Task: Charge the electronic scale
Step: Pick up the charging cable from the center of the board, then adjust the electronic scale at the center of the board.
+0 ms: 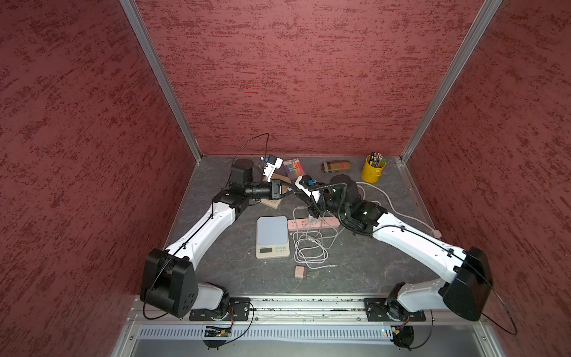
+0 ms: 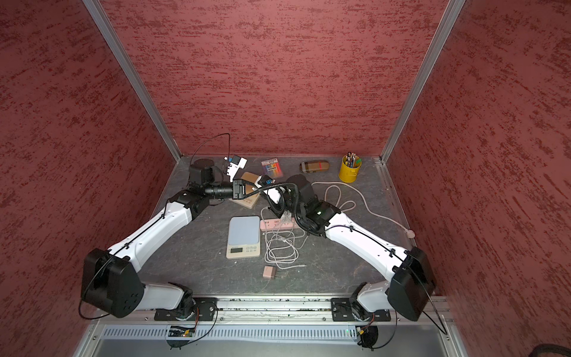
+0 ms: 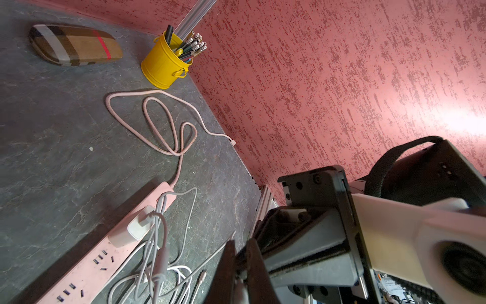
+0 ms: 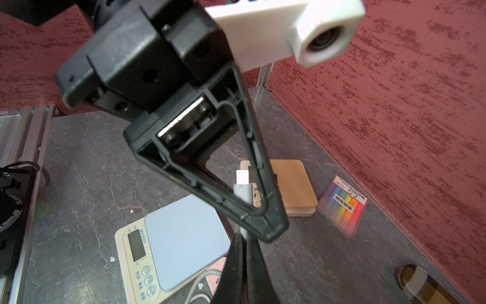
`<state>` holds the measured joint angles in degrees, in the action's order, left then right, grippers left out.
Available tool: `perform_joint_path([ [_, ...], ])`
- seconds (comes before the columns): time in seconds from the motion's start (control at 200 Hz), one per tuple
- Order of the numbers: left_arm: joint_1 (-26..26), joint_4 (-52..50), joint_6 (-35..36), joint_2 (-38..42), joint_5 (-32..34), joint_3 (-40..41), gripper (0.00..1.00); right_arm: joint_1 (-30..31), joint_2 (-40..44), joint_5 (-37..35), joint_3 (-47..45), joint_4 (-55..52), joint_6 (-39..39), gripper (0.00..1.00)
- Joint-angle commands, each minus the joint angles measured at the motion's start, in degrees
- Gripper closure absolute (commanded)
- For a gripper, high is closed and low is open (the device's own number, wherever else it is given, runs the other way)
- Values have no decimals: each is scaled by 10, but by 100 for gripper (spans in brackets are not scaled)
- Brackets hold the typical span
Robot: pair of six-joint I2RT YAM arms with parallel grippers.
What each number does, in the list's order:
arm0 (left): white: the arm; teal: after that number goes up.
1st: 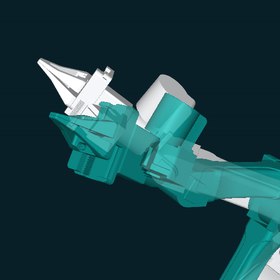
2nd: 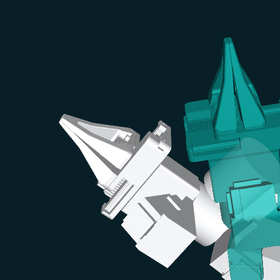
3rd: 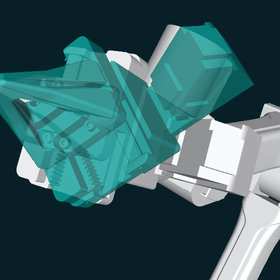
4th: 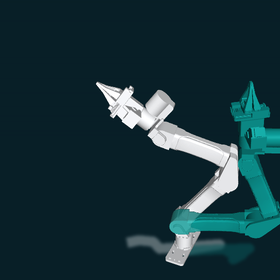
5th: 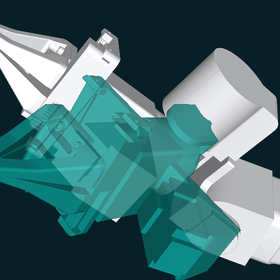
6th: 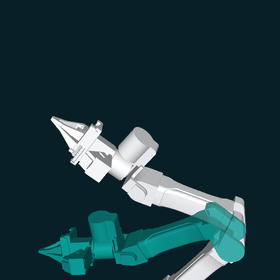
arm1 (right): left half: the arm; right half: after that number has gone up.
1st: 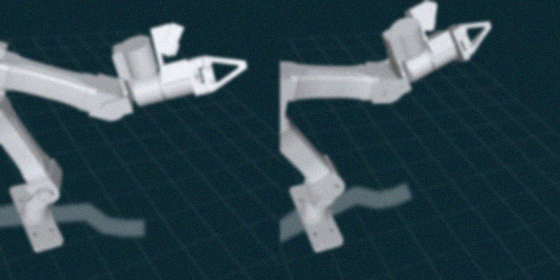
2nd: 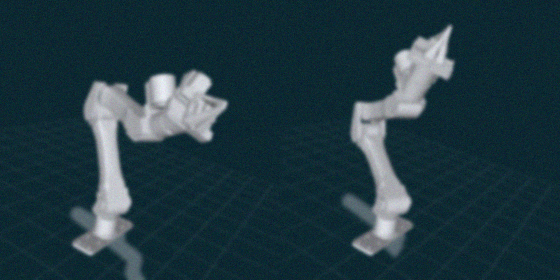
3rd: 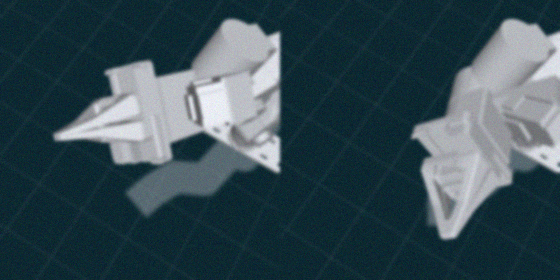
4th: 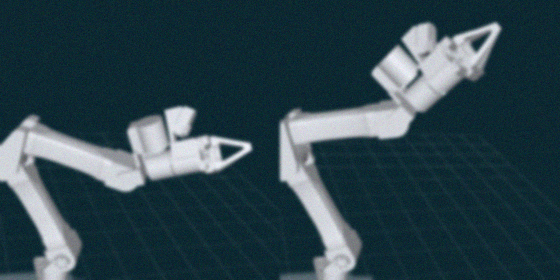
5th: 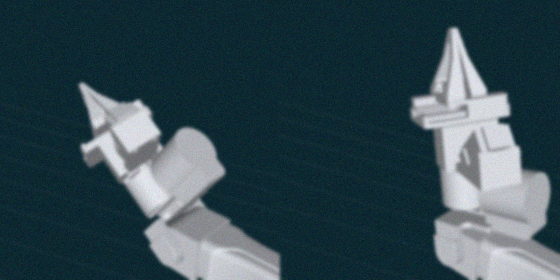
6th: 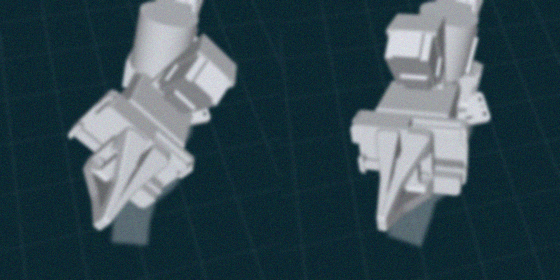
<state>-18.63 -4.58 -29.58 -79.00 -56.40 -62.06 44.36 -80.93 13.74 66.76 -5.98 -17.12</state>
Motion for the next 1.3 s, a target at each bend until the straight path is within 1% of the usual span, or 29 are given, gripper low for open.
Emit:
perform_joint_path([
  [0.0, 19, -27, 5, 37, 7, 16, 54, 23, -44, -2, 52, -3, 41, 100],
  [0.03, 35, -48, 6, 50, 27, 27, 46, 28, -62, -1, 68, -16, 58, 100],
  [0.08, 73, -88, 4, 75, 60, 49, 41, 39, -95, -3, 99, -40, 87, 100],
  [0.16, 156, -138, -9, 114, 98, 103, 40, 65, -146, -6, 135, -74, 118, 100],
  [0.245, 243, -158, -14, 150, 95, 165, 41, 90, -185, -2, 142, -92, 133, 100],
  [0.291, 270, -174, -2, 161, 94, 187, 41, 99, -202, -1, 139, -100, 136, 100],
  [0.346, 283, -192, 16, 162, 95, 205, 41, 103, -216, 3, 133, -110, 136, 100],
  [0.461, 276, -194, 27, 133, 90, 231, 41, 105, -240, -5, 123, -146, 117, 100],
  [0.601, 236, -192, 40, 101, 116, 244, 41, 104, -256, -48, 98, -197, 94, 100],
  [0.691, 200, -189, 43, 83, 136, 244, 41, 99, -246, -72, 61, -195, 90, 100],
  [0.806, 159, -178, 42, 57, 157, 245, 41, 81, -237, -72, 16, -176, 90, 100],
  [0.877, 144, -168, 37, 43, 161, 248, 41, 74, -244, -74, 1, -173, 87, 100],
  [1.087, 137, -168, 43, 27, 173, 248, 42, 58, -255, -78, -19, -163, 81, 100],
  [1.292, 133, -165, 54, 0, 181, 249, 42, 51, -197, -67, -52, -125, 85, 100],
])
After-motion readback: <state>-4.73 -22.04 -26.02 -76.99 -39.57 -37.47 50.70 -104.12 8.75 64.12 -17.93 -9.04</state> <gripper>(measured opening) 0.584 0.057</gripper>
